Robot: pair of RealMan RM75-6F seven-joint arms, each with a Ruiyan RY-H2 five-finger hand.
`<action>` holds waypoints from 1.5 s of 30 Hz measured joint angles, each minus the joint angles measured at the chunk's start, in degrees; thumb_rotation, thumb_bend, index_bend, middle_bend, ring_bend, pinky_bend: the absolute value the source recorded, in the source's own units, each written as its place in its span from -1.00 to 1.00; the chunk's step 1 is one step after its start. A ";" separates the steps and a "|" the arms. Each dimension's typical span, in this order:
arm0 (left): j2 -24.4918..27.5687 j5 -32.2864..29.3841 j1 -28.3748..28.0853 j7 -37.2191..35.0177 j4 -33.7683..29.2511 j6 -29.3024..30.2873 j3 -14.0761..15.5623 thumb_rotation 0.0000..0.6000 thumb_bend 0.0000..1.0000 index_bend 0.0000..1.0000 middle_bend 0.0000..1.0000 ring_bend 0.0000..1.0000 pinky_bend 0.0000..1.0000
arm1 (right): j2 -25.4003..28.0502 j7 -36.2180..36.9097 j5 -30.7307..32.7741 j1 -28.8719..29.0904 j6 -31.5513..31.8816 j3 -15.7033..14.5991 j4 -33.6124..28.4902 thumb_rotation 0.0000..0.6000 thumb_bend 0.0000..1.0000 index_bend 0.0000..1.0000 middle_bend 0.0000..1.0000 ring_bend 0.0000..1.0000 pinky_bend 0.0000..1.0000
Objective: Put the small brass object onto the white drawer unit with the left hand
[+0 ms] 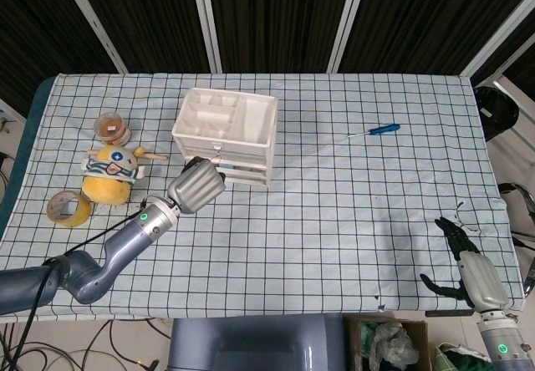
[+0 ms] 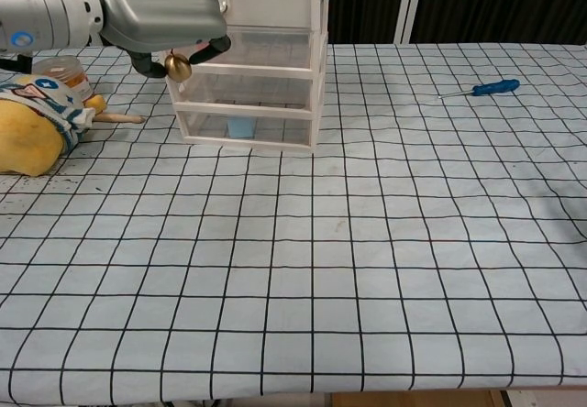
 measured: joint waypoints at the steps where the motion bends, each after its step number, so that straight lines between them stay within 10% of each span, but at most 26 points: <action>1: -0.22 -0.06 0.05 -0.01 0.18 0.04 0.10 1.00 -0.55 0.13 1.00 0.93 0.92 | 0.01 0.02 0.01 0.00 0.00 0.01 0.01 1.00 -0.60 -1.00 -1.00 -1.00 -0.75; 9: -1.42 -1.18 0.30 0.85 0.93 0.67 0.61 1.00 -1.00 -0.50 1.00 0.90 0.92 | 0.07 0.12 0.04 0.01 -0.07 0.00 -0.06 1.00 -0.60 -1.00 -1.00 -1.00 -0.75; 20: 0.12 -0.29 1.08 1.32 -1.74 3.17 0.95 1.00 -1.00 -0.59 0.97 0.83 0.88 | 0.22 0.24 0.18 0.05 -0.21 0.03 -0.02 1.00 -0.60 -1.00 -1.00 -1.00 -0.75; 33: 7.25 13.41 17.63 -10.32 -10.72 23.98 8.59 1.00 -1.00 -1.00 -0.83 -0.80 -0.85 | -0.07 -1.97 -0.33 -0.25 0.72 -0.09 0.59 1.00 -0.60 -1.00 -1.00 -1.00 -0.75; 45: 8.64 20.57 37.89 -34.87 -5.01 43.66 15.10 1.00 -1.00 -1.00 -1.00 -1.00 -0.99 | -1.18 -5.67 -1.37 -0.91 2.62 -0.31 1.85 1.00 -0.60 -1.00 -1.00 -1.00 -0.75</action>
